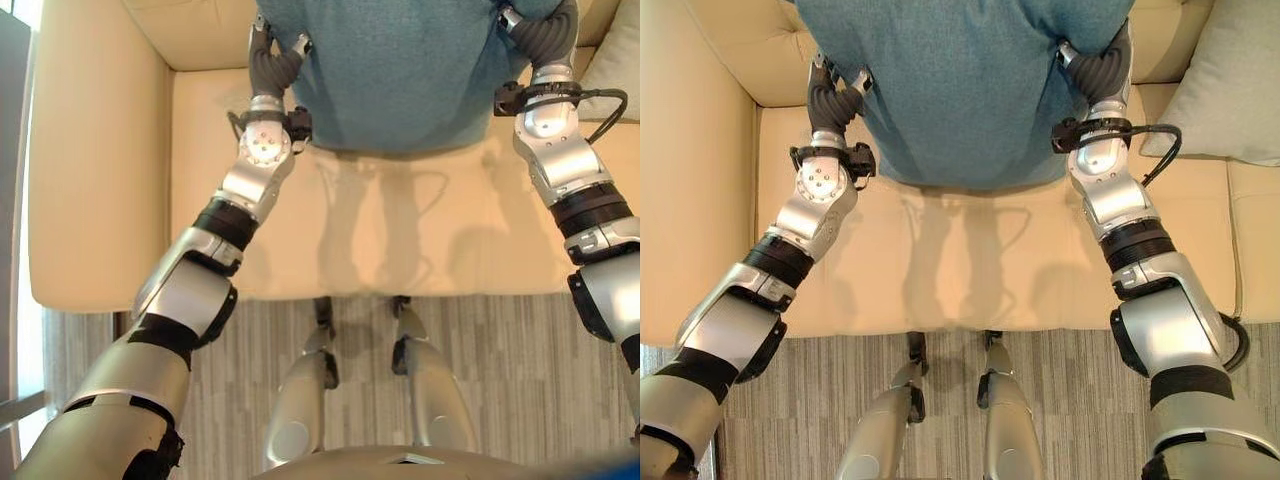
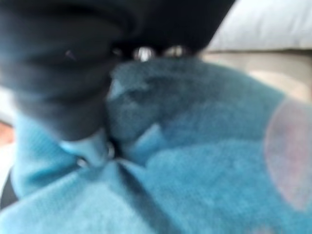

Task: Pick up all the scattered cushions and arrange them neatly on the sofa.

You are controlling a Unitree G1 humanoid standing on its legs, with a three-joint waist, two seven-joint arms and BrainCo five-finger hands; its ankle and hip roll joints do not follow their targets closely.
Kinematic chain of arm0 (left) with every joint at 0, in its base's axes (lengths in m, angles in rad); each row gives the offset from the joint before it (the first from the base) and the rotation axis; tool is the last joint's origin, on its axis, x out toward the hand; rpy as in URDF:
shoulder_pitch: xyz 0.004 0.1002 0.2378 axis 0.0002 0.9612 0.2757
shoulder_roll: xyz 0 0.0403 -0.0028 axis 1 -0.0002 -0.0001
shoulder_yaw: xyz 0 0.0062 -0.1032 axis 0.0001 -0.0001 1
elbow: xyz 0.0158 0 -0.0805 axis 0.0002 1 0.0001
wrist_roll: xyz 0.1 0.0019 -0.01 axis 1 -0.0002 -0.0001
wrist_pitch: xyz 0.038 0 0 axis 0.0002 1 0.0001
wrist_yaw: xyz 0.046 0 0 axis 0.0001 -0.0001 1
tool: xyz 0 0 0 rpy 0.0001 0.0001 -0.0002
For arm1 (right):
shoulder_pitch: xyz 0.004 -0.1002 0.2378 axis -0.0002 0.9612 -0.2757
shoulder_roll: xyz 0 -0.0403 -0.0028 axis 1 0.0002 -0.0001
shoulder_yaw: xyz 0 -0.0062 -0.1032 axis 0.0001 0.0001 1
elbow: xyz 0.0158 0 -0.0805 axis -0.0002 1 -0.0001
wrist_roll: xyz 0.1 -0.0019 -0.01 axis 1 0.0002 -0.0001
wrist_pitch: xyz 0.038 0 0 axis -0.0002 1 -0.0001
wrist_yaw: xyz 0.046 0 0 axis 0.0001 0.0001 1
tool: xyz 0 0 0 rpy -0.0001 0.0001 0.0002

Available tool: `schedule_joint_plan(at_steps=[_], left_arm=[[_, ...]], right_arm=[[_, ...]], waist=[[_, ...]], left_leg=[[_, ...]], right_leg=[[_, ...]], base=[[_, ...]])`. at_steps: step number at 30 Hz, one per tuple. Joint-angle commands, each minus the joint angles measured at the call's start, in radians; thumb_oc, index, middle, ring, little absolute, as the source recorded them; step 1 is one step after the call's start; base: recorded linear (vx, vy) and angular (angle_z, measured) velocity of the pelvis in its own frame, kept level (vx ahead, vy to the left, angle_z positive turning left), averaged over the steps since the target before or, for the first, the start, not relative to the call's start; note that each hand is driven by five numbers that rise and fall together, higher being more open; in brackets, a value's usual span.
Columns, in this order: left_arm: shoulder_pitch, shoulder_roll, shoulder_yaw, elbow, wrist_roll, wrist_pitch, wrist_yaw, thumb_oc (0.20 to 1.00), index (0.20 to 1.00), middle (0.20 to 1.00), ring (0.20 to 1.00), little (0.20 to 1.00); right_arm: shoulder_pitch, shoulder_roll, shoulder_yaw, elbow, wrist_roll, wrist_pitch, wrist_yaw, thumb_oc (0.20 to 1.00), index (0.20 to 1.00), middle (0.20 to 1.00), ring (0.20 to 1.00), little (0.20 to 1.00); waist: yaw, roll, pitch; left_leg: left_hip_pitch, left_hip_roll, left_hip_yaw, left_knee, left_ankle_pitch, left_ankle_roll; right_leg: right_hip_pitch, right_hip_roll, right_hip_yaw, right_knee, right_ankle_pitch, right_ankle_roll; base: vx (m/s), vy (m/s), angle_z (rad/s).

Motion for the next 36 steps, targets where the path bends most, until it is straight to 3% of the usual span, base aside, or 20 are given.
schedule_joint_plan(at_steps=[1, 15, 25, 26, 27, 28, 36], left_arm=[[-0.167, -0.005, -0.094, -0.036, 0.021, -0.098, -0.018, 0.200, 0.200, 0.200, 0.200, 0.200], [-0.244, -0.013, -0.135, 0.031, 0.029, -0.071, -0.020, 0.200, 0.200, 0.200, 0.200, 0.200], [-0.318, -0.032, -0.170, 0.140, 0.076, -0.048, 0.009, 0.200, 0.200, 0.200, 0.200, 0.200], [-0.335, -0.035, -0.174, 0.162, 0.078, -0.045, 0.010, 0.285, 0.285, 0.285, 0.285, 0.285], [-0.358, -0.040, -0.184, 0.185, 0.083, -0.039, 0.017, 0.573, 0.573, 0.573, 0.573, 0.573], [-0.378, -0.046, -0.187, 0.209, 0.085, -0.034, 0.021, 1.000, 1.000, 1.000, 1.000, 1.000], [-0.489, -0.133, -0.177, 0.343, 0.112, 0.013, 0.102, 1.000, 1.000, 1.000, 1.000, 1.000]], right_arm=[[-0.202, 0.026, 0.078, -0.050, -0.009, -0.105, -0.002, 0.200, 0.200, 0.200, 0.200, 0.200], [-0.284, 0.012, 0.158, 0.081, 0.033, -0.092, 0.011, 0.200, 0.200, 0.200, 0.200, 0.200], [-0.366, 0.006, 0.242, 0.244, -0.231, 0.032, -0.127, 0.200, 0.200, 0.200, 0.200, 0.200], [-0.384, 0.011, 0.260, 0.271, -0.242, 0.045, -0.128, 0.231, 0.231, 0.231, 0.231, 0.231], [-0.404, 0.022, 0.277, 0.302, -0.247, 0.059, -0.133, 0.542, 0.542, 0.542, 0.542, 0.542], [-0.419, 0.031, 0.294, 0.335, -0.255, 0.071, -0.133, 1.000, 1.000, 1.000, 1.000, 1.000], [-0.511, 0.083, 0.381, 0.489, -0.266, 0.139, -0.171, 1.000, 1.000, 1.000, 1.000, 1.000]], waist=[[0.012, -0.017, -0.052], [0.019, -0.005, 0.007], [0.005, 0.023, 0.029], [0.004, 0.025, 0.027], [0.001, 0.027, 0.025], [-0.001, 0.030, 0.024], [-0.013, 0.059, 0.012]], left_leg=[[-0.035, 0.008, -0.055, 0.090, -0.113, -0.053], [-0.120, 0.001, -0.069, 0.116, -0.102, -0.055], [-0.167, 0.012, -0.060, 0.097, -0.078, -0.058], [-0.170, 0.012, -0.057, 0.089, -0.073, -0.059], [-0.174, 0.014, -0.055, 0.077, -0.068, -0.060], [-0.175, 0.016, -0.053, 0.067, -0.061, -0.061], [-0.161, 0.018, -0.042, -0.048, 0.006, -0.079]], right_leg=[[-0.020, -0.058, 0.005, 0.226, -0.236, 0.109], [-0.106, -0.063, 0.013, 0.257, -0.236, 0.106], [-0.183, -0.048, 0.030, 0.281, -0.241, 0.106], [-0.192, -0.045, 0.030, 0.282, -0.242, 0.107], [-0.198, -0.043, 0.031, 0.279, -0.242, 0.107], [-0.206, -0.040, 0.034, 0.281, -0.242, 0.108], [-0.233, -0.026, 0.029, 0.270, -0.241, 0.111]], base=[[0.00, -0.006, 0.04], [-0.01, -0.016, 0.03], [-0.01, -0.022, 0.00], [0.00, -0.037, -0.01], [0.01, -0.038, -0.02], [0.02, -0.042, -0.04], [0.03, -0.028, -0.02]])
